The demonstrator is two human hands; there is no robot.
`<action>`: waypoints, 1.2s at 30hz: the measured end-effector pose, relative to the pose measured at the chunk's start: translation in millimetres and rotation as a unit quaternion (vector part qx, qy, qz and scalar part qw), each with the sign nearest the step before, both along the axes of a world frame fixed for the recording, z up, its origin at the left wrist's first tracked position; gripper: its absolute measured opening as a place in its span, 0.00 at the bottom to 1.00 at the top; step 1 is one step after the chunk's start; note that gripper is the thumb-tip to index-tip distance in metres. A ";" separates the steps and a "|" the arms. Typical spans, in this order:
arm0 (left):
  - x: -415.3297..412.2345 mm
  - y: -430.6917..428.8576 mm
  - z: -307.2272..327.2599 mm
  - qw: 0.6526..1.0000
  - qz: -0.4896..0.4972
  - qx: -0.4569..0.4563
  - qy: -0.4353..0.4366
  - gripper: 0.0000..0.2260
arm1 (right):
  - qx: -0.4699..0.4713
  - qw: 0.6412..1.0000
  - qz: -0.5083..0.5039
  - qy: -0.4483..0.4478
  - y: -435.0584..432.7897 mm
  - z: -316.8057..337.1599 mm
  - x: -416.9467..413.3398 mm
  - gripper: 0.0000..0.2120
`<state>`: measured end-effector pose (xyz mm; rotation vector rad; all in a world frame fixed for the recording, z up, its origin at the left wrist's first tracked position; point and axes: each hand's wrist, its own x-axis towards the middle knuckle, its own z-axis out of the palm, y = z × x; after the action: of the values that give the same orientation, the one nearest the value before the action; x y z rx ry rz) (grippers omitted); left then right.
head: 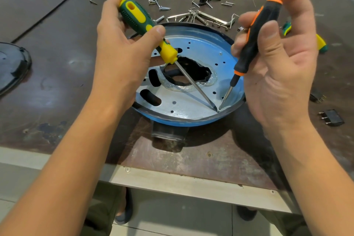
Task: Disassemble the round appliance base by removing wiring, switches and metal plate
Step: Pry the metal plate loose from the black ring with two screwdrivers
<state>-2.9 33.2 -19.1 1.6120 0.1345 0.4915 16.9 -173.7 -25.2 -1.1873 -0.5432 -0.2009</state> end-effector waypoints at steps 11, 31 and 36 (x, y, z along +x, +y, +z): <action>-0.9 -0.7 -0.2 1.000 -0.007 -0.006 0.000 0.24 | -0.023 1.000 0.013 -0.015 -0.7 0.4 0.6 0.17; -2.3 -2.8 2.1 1.000 -0.007 -0.014 -0.003 0.24 | -0.013 1.000 0.009 0.012 1.0 2.7 1.8 0.14; -1.3 -0.9 0.8 1.000 -0.006 -0.007 0.002 0.24 | -0.031 0.999 0.010 0.003 -1.0 0.8 2.4 0.17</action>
<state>-4.1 32.3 -18.4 1.5998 0.1307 0.4785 19.4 -174.7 -24.4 -1.2413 -0.5605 -0.1643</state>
